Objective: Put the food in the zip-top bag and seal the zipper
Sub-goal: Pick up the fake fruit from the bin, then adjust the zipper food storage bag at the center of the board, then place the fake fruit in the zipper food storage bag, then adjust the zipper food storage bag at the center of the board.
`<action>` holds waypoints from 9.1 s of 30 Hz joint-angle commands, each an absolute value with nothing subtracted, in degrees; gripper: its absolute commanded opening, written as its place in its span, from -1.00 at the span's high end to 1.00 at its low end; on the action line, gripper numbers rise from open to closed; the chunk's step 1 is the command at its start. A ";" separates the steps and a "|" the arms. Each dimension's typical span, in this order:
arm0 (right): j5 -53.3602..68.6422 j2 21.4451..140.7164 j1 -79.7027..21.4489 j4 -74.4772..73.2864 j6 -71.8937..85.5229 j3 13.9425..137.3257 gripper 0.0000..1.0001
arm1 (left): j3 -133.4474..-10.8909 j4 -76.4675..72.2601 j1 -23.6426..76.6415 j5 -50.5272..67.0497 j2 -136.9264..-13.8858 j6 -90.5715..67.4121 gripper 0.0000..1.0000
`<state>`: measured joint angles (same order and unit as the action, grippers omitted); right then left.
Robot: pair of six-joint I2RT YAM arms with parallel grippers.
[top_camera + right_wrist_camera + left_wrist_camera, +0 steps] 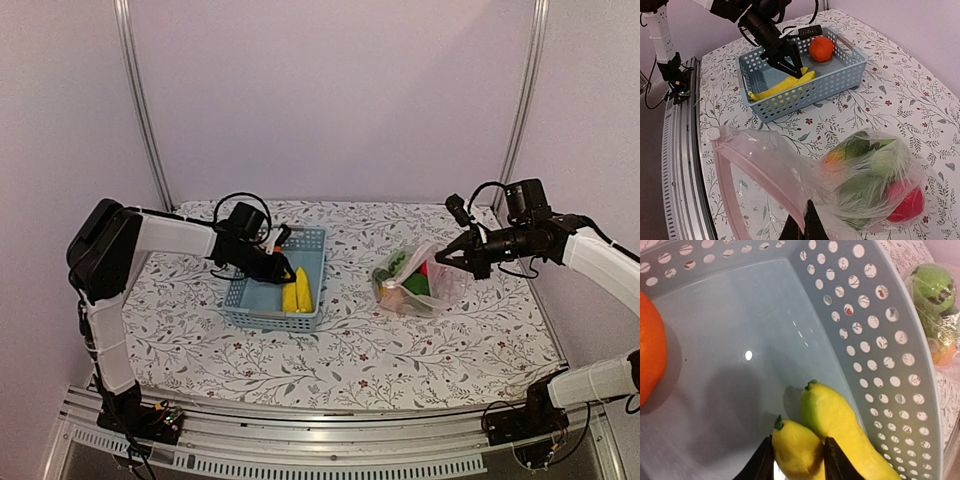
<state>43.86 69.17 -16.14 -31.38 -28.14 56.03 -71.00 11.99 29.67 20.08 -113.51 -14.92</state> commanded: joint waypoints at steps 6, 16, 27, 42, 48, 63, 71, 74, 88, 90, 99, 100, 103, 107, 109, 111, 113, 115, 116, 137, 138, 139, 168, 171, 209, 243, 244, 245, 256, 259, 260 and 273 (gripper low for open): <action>42.65 70.03 -15.72 -30.53 -28.43 55.33 1.00 | -69.53 11.25 29.30 17.89 -108.95 -13.39 0.55; 40.59 72.57 -15.68 -30.22 -27.27 56.54 1.00 | -70.56 14.02 31.83 10.98 -98.37 -12.30 0.73; 36.86 72.41 -15.67 -32.08 -26.50 58.21 1.00 | -68.02 12.50 34.56 0.25 -91.91 -13.03 0.76; 32.29 75.91 -15.78 -48.70 -31.10 77.40 1.00 | -68.88 11.03 41.03 -2.24 -82.77 -9.86 0.84; 31.63 78.14 -15.78 -50.62 -30.17 80.95 1.00 | -69.34 9.75 44.12 -1.96 -79.06 -9.18 0.91; 11.81 92.04 -11.77 -45.97 -22.87 105.17 1.00 | -68.45 7.97 48.52 -3.42 -75.26 -8.79 1.00; 9.41 96.97 -10.38 -45.96 -19.49 112.85 1.00 | -67.94 5.94 49.37 -1.59 -75.72 -8.64 1.00; 10.07 95.85 -10.52 -46.16 -19.53 105.63 1.00 | -67.47 5.42 49.66 -1.50 -75.21 -8.33 1.00; 26.91 81.86 -17.04 -50.79 -20.66 83.51 1.00 | -63.00 -6.43 51.71 -1.92 -75.11 -7.68 1.00; 28.38 81.04 -17.73 -51.98 -21.10 83.39 1.00 | -63.08 -7.98 52.40 -2.00 -75.63 -7.52 1.00; 33.20 80.30 -19.28 -56.88 -22.98 85.03 1.00 | -64.78 -18.67 58.15 -3.49 -78.98 -0.44 1.00; 33.89 80.19 -19.48 -57.47 -23.15 85.31 1.00 | -65.08 -20.11 59.05 -3.85 -79.65 1.21 1.00; 35.73 79.86 -19.84 -58.94 -23.55 86.25 1.00 | -66.24 -25.01 61.63 -4.97 -82.08 6.37 1.00; 36.85 79.46 -20.48 -60.83 -24.05 86.99 1.00 | -68.65 -29.64 64.63 -7.15 -86.24 13.60 1.00; 37.02 79.25 -20.73 -61.67 -24.42 87.09 1.00 | -69.72 -31.71 65.64 -7.63 -88.56 16.58 1.00; 37.59 79.06 -20.87 -62.69 -24.73 87.25 1.00 | -70.18 -34.90 66.27 -8.13 -90.34 19.41 1.00; 38.31 78.81 -20.95 -63.80 -25.07 87.43 1.00 | -70.75 -37.94 67.13 -8.74 -91.95 22.51 1.00; 39.02 78.67 -21.04 -64.56 -25.35 87.66 1.00 | -71.70 -40.32 67.77 -9.33 -93.55 25.90 1.00; 39.21 78.51 -21.03 -64.77 -25.47 87.71 1.00 | -72.13 -41.65 68.05 -9.60 -94.41 27.84 1.00; 39.91 79.10 -21.01 -66.51 -25.10 91.16 1.00 | -70.56 -76.91 70.71 -11.82 -112.83 53.61 1.00; 39.76 79.23 -21.03 -66.45 -24.99 91.22 1.00 | -70.31 -79.00 70.91 -12.32 -113.82 54.55 1.00; 39.36 79.20 -21.05 -66.33 -24.97 91.27 1.00 | -70.19 -81.97 70.99 -12.91 -115.03 55.18 1.00; 32.63 80.16 -20.98 -62.64 -23.18 91.21 1.00 | -70.91 -32.39 72.51 -13.50 -92.84 13.92 -0.33; 31.34 80.45 -20.94 -62.02 -23.20 91.92 1.00 | -72.74 -19.98 72.42 -5.85 -90.88 11.33 -0.27; 36.74 77.83 -22.34 -64.94 -25.97 86.59 1.00 | -104.67 25.36 69.27 -5.72 -116.56 35.80 0.16; 12.69 81.72 -21.65 -53.29 -24.36 95.63 1.00 | -113.65 14.06 66.74 -13.79 -121.71 39.84 1.00; 14.36 81.94 -22.38 -54.33 -24.56 92.87 1.00 | -112.44 14.14 66.65 -12.97 -122.15 38.87 1.00; 15.47 82.27 -23.66 -55.52 -24.86 90.37 1.00 | -111.78 14.42 66.72 -13.10 -123.00 38.05 1.00; 19.64 80.84 -25.49 -60.10 -23.82 90.08 1.00 | -103.08 9.11 67.48 -14.68 -120.96 35.49 1.00; 20.11 80.84 -25.53 -60.42 -23.88 90.29 1.00 | -100.98 7.07 67.91 -15.39 -119.05 35.51 1.00; 20.09 80.99 -25.49 -60.29 -23.87 89.75 1.00 | -99.96 5.72 68.03 -15.60 -118.30 35.54 1.00; 16.59 78.95 -25.49 -59.06 -24.11 81.12 0.31 | -93.34 -2.28 68.12 -16.52 -114.27 34.86 1.00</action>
